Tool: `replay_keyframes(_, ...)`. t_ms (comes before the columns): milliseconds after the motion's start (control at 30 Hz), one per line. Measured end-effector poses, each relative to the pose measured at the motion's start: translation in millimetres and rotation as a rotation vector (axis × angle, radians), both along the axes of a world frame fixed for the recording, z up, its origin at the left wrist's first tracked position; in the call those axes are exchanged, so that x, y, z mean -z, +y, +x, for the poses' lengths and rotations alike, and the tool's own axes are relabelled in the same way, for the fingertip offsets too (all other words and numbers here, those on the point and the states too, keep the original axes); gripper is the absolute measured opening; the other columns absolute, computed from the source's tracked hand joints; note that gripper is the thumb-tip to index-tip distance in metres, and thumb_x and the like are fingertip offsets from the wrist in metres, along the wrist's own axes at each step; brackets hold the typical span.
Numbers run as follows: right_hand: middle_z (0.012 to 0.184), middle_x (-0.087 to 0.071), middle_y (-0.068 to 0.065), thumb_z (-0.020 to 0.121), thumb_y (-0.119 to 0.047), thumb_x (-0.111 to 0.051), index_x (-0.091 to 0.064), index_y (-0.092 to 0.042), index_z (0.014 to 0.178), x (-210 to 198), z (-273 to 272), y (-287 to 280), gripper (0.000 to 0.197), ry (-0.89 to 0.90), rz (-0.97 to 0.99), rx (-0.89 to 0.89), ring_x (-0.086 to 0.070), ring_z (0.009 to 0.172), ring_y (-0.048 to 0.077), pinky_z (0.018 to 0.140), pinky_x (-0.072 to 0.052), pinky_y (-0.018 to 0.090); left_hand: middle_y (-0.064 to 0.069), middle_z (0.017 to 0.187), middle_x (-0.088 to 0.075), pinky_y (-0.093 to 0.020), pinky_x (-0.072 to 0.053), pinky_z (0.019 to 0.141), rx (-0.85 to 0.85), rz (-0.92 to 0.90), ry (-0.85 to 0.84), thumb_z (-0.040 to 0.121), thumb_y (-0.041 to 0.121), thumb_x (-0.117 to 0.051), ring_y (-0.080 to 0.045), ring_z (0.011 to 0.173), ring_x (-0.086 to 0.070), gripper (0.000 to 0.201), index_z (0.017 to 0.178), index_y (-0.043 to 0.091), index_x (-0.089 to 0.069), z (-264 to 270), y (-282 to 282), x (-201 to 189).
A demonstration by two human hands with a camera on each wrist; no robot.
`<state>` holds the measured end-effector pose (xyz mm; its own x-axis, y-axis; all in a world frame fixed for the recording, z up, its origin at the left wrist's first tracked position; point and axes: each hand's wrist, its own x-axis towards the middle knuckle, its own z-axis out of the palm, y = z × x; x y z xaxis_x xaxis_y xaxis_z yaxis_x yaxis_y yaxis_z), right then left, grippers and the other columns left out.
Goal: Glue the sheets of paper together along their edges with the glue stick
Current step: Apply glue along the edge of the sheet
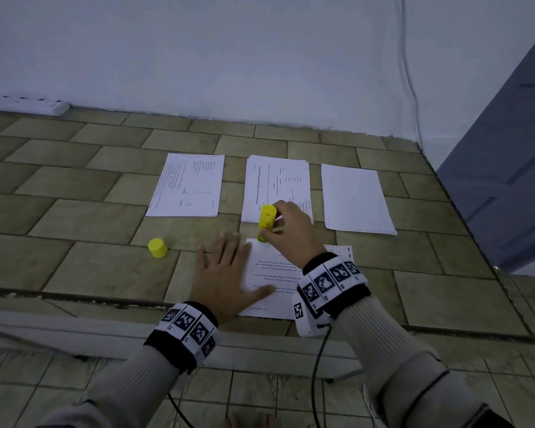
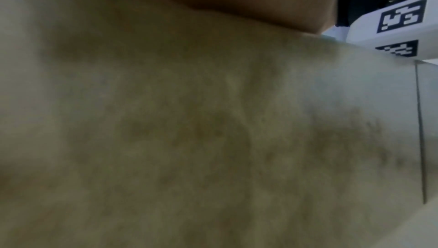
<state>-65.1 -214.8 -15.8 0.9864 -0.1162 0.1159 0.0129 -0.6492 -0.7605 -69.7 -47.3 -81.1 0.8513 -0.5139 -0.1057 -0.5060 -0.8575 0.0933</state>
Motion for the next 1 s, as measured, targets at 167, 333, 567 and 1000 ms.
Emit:
replay_keyframes(167,0.102,-0.059,0.009,0.085,-0.013,-0.066,-0.052,-0.009,0.098,3,6,12,0.019,0.005,-0.036,-0.05,-0.062,0.093,0.022,0.079,-0.054,0.036,-0.003,0.164,0.006,-0.061,0.003,0.116,-0.011,-0.002,0.012,0.06,0.095,0.009,-0.022,0.15,0.012,0.123,0.156,0.017,-0.002,-1,0,2)
replay_keyframes(333,0.097,-0.061,0.01,0.086,-0.015,-0.064,-0.051,-0.009,0.1,4,9,16,0.02,0.001,-0.102,-0.073,-0.061,0.09,0.025,0.079,-0.053,0.044,-0.003,0.164,0.006,-0.062,0.002,0.116,-0.01,-0.021,0.014,0.057,0.096,0.015,-0.022,0.15,0.012,0.128,0.156,0.016,-0.004,-1,-1,2)
replay_keyframes(567,0.094,-0.063,0.009,0.085,-0.015,-0.065,-0.049,-0.011,0.094,3,-5,-6,0.018,0.015,-0.112,0.004,-0.063,0.088,0.024,0.075,-0.054,0.041,-0.002,0.164,0.005,-0.06,0.004,0.117,-0.026,-0.01,-0.008,0.059,0.095,0.014,-0.021,0.15,0.009,0.125,0.156,0.018,-0.004,-1,0,6)
replay_keyframes(1000,0.091,-0.064,0.008,0.084,-0.01,-0.066,-0.053,-0.009,0.091,9,-58,-112,0.015,0.013,-0.073,0.368,-0.065,0.083,0.021,0.067,-0.048,0.02,-0.002,0.164,0.003,-0.06,0.004,0.117,-0.025,-0.057,-0.013,0.065,0.094,-0.001,-0.021,0.15,0.009,0.119,0.156,0.018,-0.006,0,2,11)
